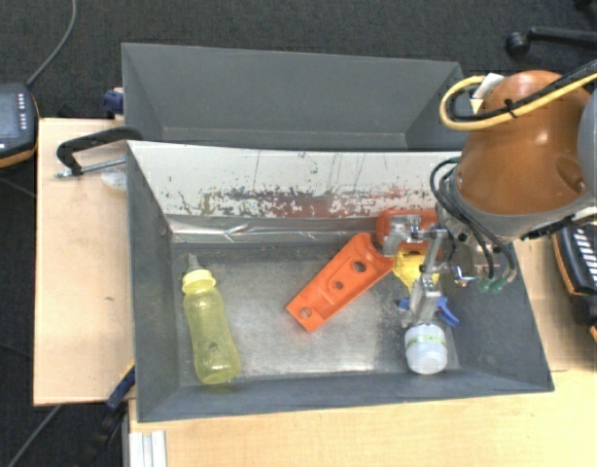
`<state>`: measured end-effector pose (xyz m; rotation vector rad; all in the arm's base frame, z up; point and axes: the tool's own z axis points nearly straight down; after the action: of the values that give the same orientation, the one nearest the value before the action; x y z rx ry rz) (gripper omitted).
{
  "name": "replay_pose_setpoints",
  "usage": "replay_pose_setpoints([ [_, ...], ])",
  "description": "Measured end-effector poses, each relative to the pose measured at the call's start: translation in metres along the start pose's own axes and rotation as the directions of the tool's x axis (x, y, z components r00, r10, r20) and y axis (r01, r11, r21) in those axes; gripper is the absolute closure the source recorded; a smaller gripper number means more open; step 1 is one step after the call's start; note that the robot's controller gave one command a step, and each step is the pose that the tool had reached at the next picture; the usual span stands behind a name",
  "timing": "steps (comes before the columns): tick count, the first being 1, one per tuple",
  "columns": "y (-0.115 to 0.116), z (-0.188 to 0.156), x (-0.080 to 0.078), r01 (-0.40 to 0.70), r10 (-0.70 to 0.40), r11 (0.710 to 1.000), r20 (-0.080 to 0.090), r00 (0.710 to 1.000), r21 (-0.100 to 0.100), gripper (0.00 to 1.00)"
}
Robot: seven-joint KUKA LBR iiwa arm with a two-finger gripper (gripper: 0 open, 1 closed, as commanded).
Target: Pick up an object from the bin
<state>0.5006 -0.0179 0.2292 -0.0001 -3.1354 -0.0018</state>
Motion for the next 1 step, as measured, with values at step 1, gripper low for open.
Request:
replay_pose_setpoints([
  [1,0.0,-0.0044,-0.0016,0.0,0.0,1.0,0.009,1.0,0.0,0.0],
])
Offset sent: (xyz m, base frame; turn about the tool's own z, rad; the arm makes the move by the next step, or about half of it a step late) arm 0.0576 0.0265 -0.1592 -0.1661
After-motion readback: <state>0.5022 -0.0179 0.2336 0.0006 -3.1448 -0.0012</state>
